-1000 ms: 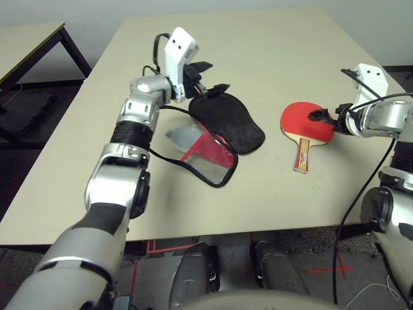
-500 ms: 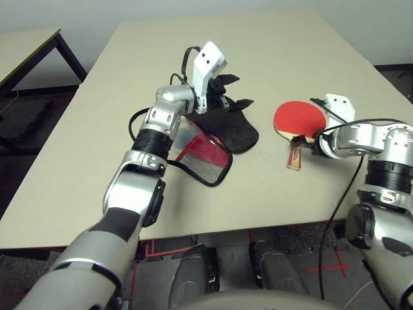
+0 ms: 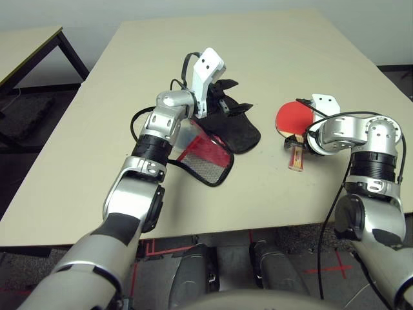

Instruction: Store the ping-pong paddle in its case and zip it.

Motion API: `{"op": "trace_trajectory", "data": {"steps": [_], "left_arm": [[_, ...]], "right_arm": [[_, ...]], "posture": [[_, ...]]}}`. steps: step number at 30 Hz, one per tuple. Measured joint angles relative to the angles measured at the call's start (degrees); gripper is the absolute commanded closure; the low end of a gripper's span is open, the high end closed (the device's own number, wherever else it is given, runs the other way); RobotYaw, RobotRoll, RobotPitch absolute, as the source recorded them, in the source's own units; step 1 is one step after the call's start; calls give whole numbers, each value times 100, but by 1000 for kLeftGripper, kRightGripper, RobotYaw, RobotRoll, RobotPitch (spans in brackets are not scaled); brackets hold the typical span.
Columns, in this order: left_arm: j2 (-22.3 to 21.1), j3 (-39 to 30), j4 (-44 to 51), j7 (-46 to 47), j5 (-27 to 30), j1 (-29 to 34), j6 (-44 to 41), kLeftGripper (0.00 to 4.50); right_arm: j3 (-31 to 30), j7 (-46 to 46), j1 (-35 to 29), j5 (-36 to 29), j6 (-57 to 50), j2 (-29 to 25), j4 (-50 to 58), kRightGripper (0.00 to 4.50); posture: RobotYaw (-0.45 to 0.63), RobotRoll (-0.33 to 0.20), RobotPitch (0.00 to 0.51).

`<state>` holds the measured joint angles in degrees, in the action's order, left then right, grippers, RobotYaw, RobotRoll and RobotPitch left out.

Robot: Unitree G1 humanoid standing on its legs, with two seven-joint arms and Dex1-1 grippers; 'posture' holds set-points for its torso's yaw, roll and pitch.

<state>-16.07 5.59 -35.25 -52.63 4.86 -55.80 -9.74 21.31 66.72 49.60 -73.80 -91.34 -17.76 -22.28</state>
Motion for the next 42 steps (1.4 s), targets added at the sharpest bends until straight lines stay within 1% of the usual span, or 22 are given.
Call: {"op": "trace_trajectory", "data": {"steps": [5,8,11,15,16,18,20,23,26,29,32,34,38,40,41,42], "left_arm": [[-79,-30,163,57,48,77,-125,0],[-82,-30,170,94,67,104,-182,0],[-81,-32,184,115,93,105,-226,0],[-68,-33,384,148,188,165,-334,0],[-65,-32,445,157,200,202,-371,0],[-76,-29,527,181,209,276,-446,0],[-117,-34,585,209,217,331,-553,0],[-174,-72,742,274,248,336,-767,0],[-437,-81,932,417,214,298,-1041,0],[-736,-148,1159,531,205,306,-1383,0],[-1022,-235,1688,571,236,436,-1803,0],[-1088,-260,1949,618,266,553,-2020,0],[-1221,-325,2494,737,427,937,-2511,0],[-1286,-432,2729,844,471,1021,-2770,0],[-1315,-482,2869,895,498,1037,-2884,0],[-1330,-513,2989,933,548,1043,-2964,0]], "right_arm": [[-189,-563,100,451,-1,-146,-166,2411],[-267,-868,215,717,1,-134,-296,3259],[-206,-1052,361,1003,-4,-116,-450,3380],[174,-1380,789,1570,0,-151,-779,3380],[208,-1583,948,1754,4,-263,-841,3380],[-13,-2208,1131,2020,17,-690,-849,3380],[-486,-2999,1261,2237,14,-1188,-848,3380],[-1188,-4197,1355,2456,9,-1643,-836,3380],[-1828,-5485,1494,2604,21,-1947,-836,3380],[-2391,-6500,1649,2804,114,-2121,-640,3380],[-3058,-7588,1668,2990,390,-2121,-273,3380],[-3436,-8155,1668,3133,555,-2093,-156,3380],[-4248,-9153,1674,3621,1014,-2044,59,3381],[-4566,-9610,1691,3849,1241,-1889,92,3381],[-4745,-9833,1711,3982,1395,-1783,69,3381],[-4863,-10035,1724,4083,1516,-1680,28,3381]], "posture": [[-89,0,113],[-91,0,107],[-90,0,103],[-92,0,101],[-90,0,100],[-87,0,98],[-83,0,96],[-84,0,91],[-83,0,86],[-72,0,79],[-68,0,78],[-49,0,71],[-26,0,70],[-26,0,70],[13,0,71],[13,0,71]]}}
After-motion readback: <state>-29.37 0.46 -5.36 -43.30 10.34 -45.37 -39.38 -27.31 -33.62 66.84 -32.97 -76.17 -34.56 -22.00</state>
